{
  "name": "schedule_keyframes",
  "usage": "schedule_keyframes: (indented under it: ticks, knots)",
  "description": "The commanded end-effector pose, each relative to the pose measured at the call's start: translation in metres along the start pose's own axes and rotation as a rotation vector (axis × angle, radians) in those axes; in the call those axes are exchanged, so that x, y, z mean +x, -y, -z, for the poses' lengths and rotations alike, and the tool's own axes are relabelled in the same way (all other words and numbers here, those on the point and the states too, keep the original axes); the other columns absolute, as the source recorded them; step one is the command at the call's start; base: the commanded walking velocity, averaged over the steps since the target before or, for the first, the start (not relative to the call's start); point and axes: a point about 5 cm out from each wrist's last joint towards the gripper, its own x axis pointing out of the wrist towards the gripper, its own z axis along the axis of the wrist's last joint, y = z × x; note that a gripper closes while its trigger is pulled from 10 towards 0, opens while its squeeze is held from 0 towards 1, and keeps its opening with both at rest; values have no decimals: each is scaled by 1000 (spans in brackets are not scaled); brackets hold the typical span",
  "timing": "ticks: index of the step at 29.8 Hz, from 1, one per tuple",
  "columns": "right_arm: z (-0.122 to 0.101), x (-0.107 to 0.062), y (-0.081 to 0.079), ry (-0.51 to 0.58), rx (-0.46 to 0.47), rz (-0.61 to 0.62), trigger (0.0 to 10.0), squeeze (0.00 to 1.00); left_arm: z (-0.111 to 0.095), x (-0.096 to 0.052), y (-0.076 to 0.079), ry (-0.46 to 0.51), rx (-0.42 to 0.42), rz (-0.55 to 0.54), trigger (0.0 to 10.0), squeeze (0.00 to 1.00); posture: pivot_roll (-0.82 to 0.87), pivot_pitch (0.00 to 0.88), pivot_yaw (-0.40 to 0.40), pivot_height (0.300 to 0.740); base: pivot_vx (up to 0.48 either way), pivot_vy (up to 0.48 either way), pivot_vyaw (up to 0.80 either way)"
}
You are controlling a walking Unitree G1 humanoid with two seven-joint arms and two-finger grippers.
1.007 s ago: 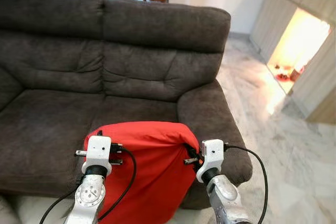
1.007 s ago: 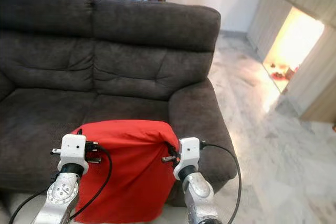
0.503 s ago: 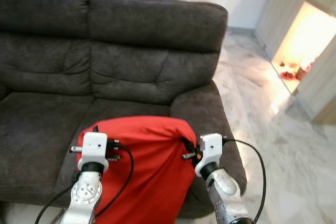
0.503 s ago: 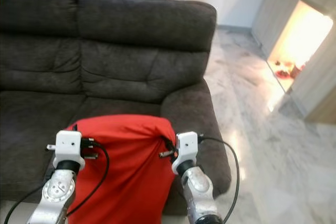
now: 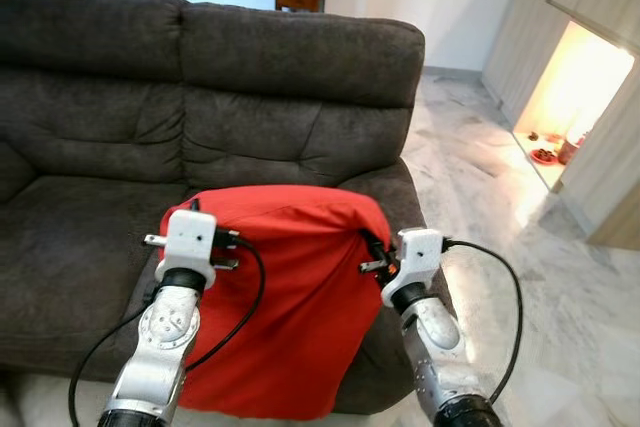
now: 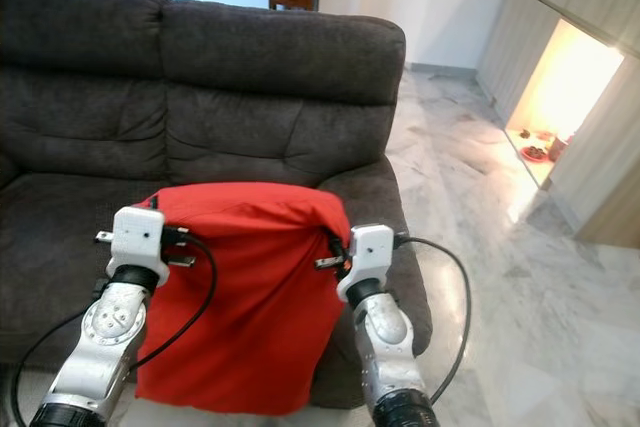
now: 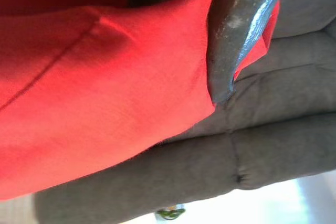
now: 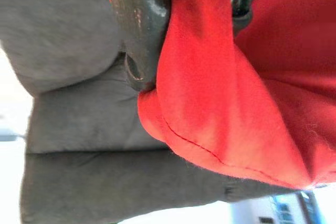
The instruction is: Move the pillow to the sofa from floor
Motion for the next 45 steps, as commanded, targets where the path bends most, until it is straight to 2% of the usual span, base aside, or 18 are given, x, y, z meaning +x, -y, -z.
schedule_keyframes:
  ticks: [1,2,5,17,22,29,32,36,39,41,45]
  knots:
    - [-18,1,32,62,7,149,10000,0,-16,10,3,59,-15,19,10000,0,171,0,-55,740,0,0,0]
    - [-19,0,38,64,-2,171,10000,0,-16,12,11,58,-16,54,10000,0,169,0,-55,740,0,0,0]
    - [-21,-2,46,60,-24,208,10000,0,-19,14,15,68,-14,62,10000,0,161,0,-50,740,0,0,0]
    - [-22,-1,49,68,-7,266,10000,0,-33,18,1,117,-5,13,10000,0,179,0,-54,740,0,0,0]
    - [-32,4,43,114,18,248,10000,0,-42,17,1,145,-6,12,10000,0,184,0,-55,740,0,0,0]
    - [-36,4,37,150,32,229,10000,0,-45,14,0,158,-18,-9,10000,0,186,0,-54,740,0,0,0]
    - [-43,7,23,192,27,152,10000,0,-49,12,-2,170,-17,-17,10000,0,187,0,-54,740,0,0,0]
    - [-45,7,17,206,7,122,10000,0,-51,13,-4,174,-16,-26,10000,0,186,0,-55,740,0,0,0]
    - [-56,8,15,258,23,112,10000,0,-56,13,-9,190,-12,-37,10000,0,190,0,-57,740,0,0,0]
    - [-71,11,12,315,25,94,10000,0,-63,13,-14,211,-11,-52,10000,0,191,0,-60,740,0,0,0]
    - [-83,13,10,357,28,88,10000,0,-71,14,-15,239,-6,-55,10000,0,193,0,-62,740,0,0,0]
